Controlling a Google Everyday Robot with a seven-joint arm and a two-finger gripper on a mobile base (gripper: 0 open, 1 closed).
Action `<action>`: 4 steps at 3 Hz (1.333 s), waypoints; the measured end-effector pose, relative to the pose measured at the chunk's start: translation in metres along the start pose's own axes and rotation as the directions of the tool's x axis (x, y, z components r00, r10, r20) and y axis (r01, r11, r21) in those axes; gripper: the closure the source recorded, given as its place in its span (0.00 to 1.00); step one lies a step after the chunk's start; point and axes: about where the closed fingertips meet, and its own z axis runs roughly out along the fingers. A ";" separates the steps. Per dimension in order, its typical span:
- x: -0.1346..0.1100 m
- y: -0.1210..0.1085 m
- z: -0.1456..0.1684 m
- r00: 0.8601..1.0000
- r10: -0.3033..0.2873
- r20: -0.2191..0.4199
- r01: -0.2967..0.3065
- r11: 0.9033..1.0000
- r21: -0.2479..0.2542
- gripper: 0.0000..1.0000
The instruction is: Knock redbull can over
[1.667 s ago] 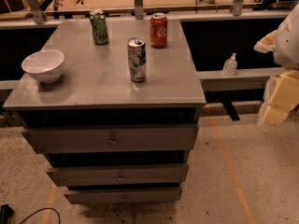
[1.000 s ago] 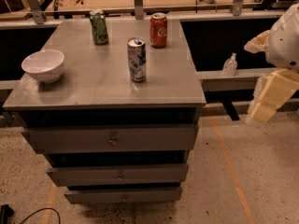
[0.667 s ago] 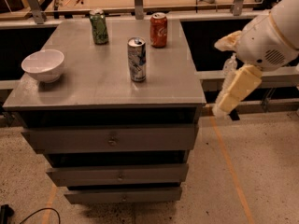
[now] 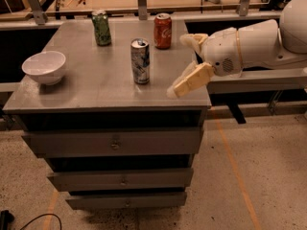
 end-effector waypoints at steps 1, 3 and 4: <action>0.000 0.000 0.000 1.000 0.000 0.000 0.000 1.000 0.000 0.00; 0.011 -0.032 0.050 0.993 0.023 0.117 -0.030 0.998 0.059 0.18; 0.024 -0.069 0.074 0.991 0.027 0.133 -0.044 0.991 0.125 0.13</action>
Offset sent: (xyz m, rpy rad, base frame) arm 0.0522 0.0345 -0.0290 0.1524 -0.0326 -0.0594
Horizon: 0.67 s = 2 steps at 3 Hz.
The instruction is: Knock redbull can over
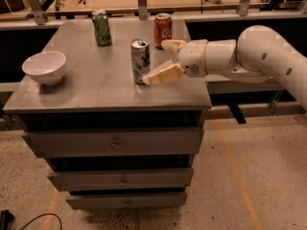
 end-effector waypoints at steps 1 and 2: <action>0.010 -0.019 0.015 1.000 0.000 -0.010 0.000 0.999 0.036 0.00; 0.013 -0.034 0.034 1.000 0.006 -0.004 -0.006 0.999 0.047 0.18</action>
Offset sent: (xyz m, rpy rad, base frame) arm 0.0732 0.0213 -0.0202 0.0118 -0.0119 -0.0689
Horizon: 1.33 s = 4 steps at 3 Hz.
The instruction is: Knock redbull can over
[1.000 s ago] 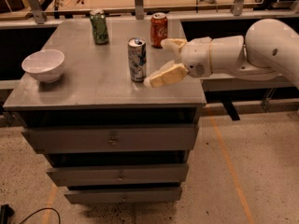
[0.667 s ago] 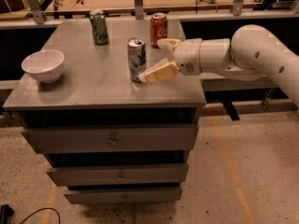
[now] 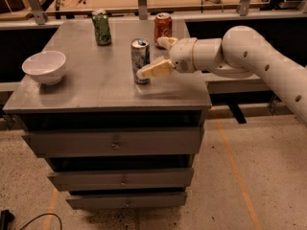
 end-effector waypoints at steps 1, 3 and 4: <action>0.001 -0.003 0.021 1.000 0.013 0.010 -0.012 1.000 -0.020 0.41; -0.024 -0.004 0.038 0.998 -0.034 -0.050 0.029 0.995 -0.093 0.87; -0.059 -0.020 0.051 0.966 -0.172 -0.191 0.144 0.978 -0.152 1.00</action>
Offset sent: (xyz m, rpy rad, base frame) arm 0.0167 0.0311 -0.0132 0.0035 0.0587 0.0693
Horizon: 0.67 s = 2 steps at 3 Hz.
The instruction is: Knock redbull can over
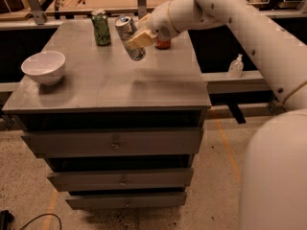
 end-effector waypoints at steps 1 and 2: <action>-0.010 -0.008 0.012 0.973 -0.121 -0.195 0.111 0.992 -0.062 1.00; 0.005 0.004 0.019 0.915 -0.201 -0.351 0.146 0.974 -0.175 1.00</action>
Offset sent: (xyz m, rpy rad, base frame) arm -0.0375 -0.0226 -0.0336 -0.7832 0.2127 0.2977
